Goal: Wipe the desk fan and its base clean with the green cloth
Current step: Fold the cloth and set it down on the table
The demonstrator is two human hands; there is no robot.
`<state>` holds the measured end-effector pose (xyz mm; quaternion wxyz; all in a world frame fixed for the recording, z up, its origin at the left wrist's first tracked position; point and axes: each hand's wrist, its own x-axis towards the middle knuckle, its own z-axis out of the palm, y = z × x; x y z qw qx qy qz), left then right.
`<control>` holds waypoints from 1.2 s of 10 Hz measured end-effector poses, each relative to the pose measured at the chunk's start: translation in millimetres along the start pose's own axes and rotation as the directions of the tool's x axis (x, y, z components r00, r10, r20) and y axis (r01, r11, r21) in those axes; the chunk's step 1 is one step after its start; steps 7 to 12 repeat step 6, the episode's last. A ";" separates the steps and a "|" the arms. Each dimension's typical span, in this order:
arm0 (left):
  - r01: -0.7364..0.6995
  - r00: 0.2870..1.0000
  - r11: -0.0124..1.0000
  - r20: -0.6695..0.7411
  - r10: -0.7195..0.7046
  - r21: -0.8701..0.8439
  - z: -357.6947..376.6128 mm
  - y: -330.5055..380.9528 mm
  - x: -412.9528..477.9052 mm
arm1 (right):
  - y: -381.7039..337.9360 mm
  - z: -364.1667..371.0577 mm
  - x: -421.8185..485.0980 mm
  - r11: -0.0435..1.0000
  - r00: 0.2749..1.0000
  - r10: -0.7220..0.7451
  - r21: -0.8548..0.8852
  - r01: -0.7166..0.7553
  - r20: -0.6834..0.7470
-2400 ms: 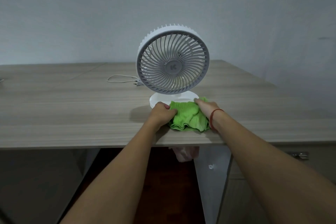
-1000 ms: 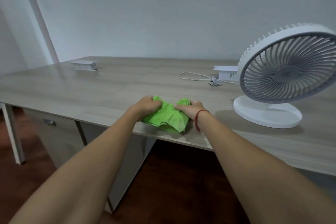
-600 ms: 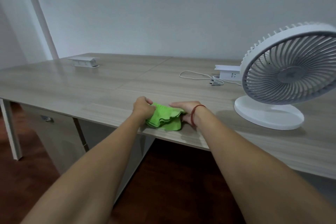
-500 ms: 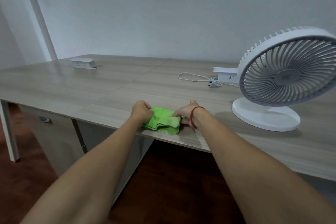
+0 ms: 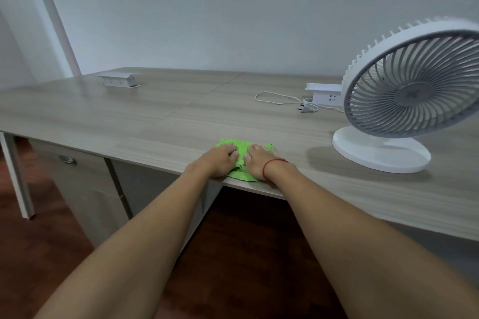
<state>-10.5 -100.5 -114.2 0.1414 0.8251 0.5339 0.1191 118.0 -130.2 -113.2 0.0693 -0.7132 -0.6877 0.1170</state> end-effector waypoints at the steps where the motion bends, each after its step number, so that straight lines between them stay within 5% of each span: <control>1: -0.026 0.999 0.992 0.027 0.023 0.123 5.1 -2.2 9.0 | 9.9 7.8 14.8 0.999 0.998 -0.032 -0.023 0.031 -0.054; 4: 0.019 1.000 0.997 -0.006 -0.019 0.075 2.9 -1.8 24.9 | 8.0 -2.2 27.4 1.000 1.000 -0.016 0.001 0.016 -0.005; 6: 0.021 0.977 0.995 -0.209 -0.041 -0.097 -14.1 44.9 12.3 | 30.7 -41.8 -20.9 0.979 0.993 -0.005 0.202 0.028 -0.117; 12: 0.021 0.977 0.995 -0.209 -0.041 -0.097 -14.1 44.9 12.3 | 30.7 -41.8 -20.9 0.979 0.993 -0.005 0.202 0.028 -0.117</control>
